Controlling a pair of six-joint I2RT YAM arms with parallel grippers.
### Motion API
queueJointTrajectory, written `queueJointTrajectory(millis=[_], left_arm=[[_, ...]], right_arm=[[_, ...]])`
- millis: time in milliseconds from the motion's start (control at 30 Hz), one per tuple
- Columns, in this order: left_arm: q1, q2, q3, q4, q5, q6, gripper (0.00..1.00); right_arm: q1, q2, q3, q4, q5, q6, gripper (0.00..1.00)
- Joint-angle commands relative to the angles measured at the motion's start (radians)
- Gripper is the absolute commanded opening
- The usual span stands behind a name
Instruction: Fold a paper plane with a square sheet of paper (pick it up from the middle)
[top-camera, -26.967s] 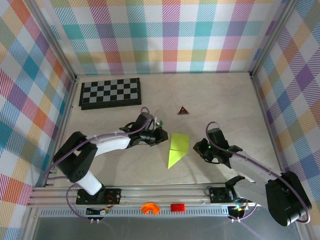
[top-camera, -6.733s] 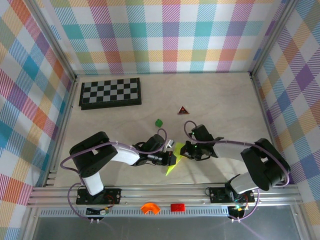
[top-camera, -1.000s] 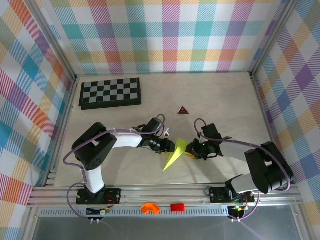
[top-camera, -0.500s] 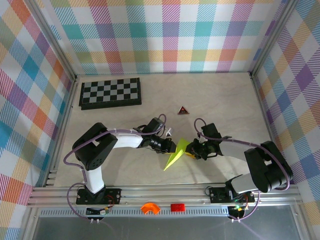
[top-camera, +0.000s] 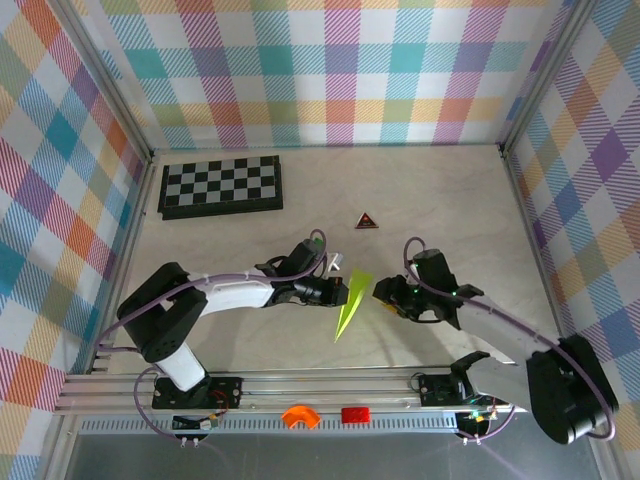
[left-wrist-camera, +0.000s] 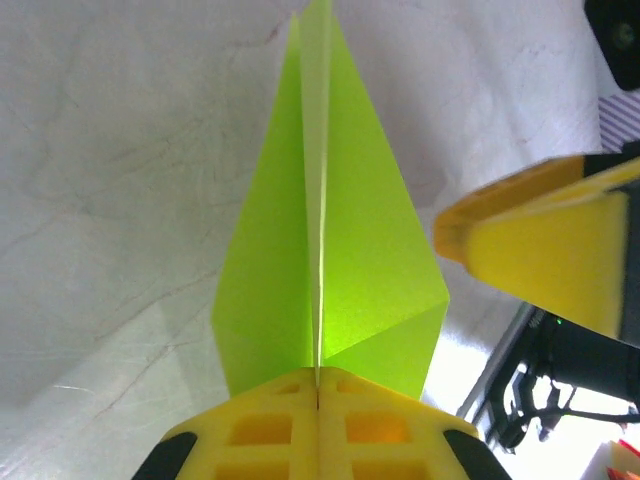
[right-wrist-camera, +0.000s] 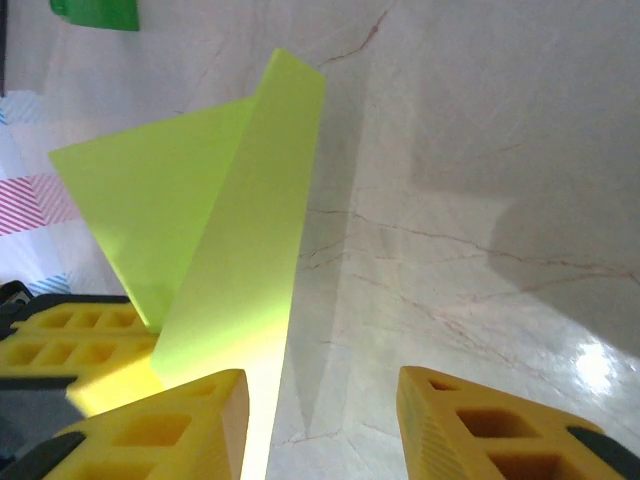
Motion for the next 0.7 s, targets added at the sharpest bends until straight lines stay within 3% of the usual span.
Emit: queueJointTrajectory(millis=[0, 300, 667], left_arm=[[-0.025, -0.042, -0.02, -0.037, -0.119, -0.001, 0.03], [-0.078, -0.116, -0.028, -0.121, -0.295, -0.026, 0.02], [-0.118, -0.136, -0.036, -0.147, -0.379, -0.062, 0.02]], right_arm=[[0.003, -0.067, -0.021, -0.059, 0.019, 0.028, 0.46], [0.018, -0.139, 0.018, -0.039, -0.042, 0.046, 0.51], [0.118, 0.016, 0.127, 0.015, -0.036, 0.044, 0.53]])
